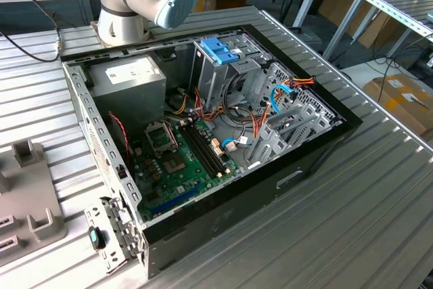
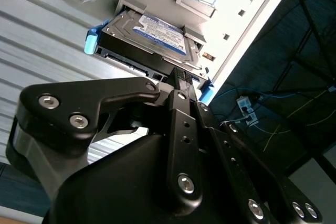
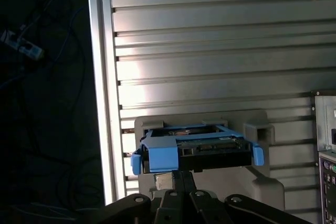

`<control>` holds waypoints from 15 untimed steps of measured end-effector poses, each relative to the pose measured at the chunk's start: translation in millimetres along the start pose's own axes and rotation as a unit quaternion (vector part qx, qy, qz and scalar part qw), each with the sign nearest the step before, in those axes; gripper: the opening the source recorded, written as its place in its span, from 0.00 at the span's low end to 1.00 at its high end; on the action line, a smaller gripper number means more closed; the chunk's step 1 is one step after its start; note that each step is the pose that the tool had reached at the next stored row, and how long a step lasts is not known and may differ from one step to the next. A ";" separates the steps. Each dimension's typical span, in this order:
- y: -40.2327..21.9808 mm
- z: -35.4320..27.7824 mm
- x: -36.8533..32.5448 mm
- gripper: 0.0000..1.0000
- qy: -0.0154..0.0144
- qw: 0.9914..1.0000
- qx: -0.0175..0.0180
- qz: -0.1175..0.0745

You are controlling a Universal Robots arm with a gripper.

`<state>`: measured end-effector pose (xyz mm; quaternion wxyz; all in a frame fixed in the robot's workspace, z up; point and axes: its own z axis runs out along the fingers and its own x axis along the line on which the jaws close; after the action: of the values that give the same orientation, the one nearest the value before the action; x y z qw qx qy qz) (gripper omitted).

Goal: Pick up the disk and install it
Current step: 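Pick up the disk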

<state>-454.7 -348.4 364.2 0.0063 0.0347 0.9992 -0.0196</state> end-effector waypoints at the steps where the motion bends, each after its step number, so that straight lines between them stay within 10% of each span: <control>1: 0.0 0.0 0.0 0.11 0.000 1.000 0.000 -0.004; 6: 0.0 0.1 0.0 0.11 -0.002 0.999 -0.001 -0.047; 12: 0.0 0.4 0.0 0.11 -0.005 0.991 -0.002 -0.137; 15: 0.0 0.4 0.0 0.11 -0.006 0.990 -0.002 -0.142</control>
<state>-454.7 -348.4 363.8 0.0090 -0.1072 0.9940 -0.0187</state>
